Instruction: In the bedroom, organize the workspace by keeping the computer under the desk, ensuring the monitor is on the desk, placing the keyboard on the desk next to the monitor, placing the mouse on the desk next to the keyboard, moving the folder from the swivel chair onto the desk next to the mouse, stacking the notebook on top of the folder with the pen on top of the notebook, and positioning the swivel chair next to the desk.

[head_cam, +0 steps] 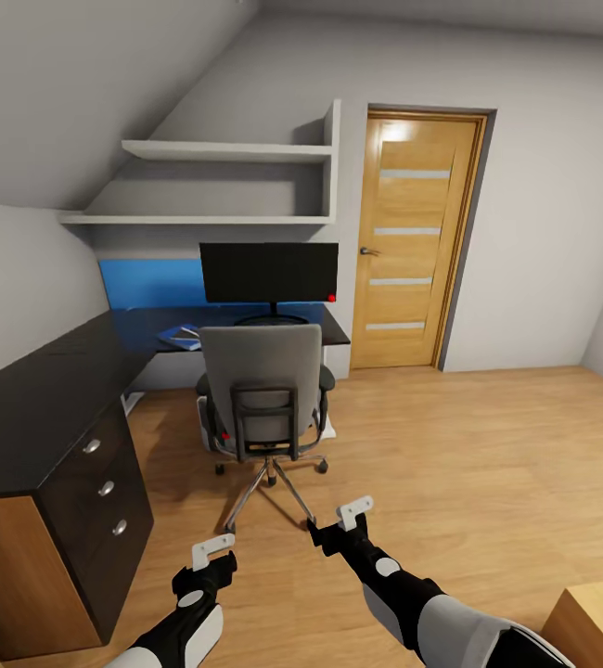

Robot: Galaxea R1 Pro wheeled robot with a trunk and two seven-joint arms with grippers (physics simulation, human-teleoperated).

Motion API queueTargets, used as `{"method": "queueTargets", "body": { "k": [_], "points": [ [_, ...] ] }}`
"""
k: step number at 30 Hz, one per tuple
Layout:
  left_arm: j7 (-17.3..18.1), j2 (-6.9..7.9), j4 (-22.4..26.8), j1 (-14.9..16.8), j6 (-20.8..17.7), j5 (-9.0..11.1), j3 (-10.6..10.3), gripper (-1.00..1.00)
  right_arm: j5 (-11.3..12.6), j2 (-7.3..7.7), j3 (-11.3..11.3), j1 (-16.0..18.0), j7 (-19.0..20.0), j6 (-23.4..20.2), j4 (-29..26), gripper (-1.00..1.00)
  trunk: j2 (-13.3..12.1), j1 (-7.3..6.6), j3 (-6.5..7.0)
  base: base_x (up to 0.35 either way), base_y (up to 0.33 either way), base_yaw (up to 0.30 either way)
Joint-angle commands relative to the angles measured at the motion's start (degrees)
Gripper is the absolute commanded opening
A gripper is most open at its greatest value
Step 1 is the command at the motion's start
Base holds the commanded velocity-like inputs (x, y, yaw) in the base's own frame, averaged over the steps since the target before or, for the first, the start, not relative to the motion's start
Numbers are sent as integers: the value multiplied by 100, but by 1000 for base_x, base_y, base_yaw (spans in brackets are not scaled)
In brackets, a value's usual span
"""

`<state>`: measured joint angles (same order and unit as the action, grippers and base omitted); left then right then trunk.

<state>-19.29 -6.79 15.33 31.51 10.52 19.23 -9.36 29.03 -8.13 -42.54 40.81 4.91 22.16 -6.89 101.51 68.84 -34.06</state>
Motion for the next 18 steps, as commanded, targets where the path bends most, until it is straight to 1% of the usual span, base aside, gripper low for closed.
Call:
{"method": "queueTargets", "body": {
  "k": [1, 18],
  "points": [
    [-31, 2, -3, 4, 25, 54, -49, 100, 63, -2, -21, 6, 37, 29, 13, 100, -39, -23, 13, 0, 0, 0],
    [-31, 2, -3, 4, 29, 47, -49, 100, 76, -4, -11, 6, 28, 12, -11, 100, -720, -397, 318, 0, 0, 0]
  ]
}}
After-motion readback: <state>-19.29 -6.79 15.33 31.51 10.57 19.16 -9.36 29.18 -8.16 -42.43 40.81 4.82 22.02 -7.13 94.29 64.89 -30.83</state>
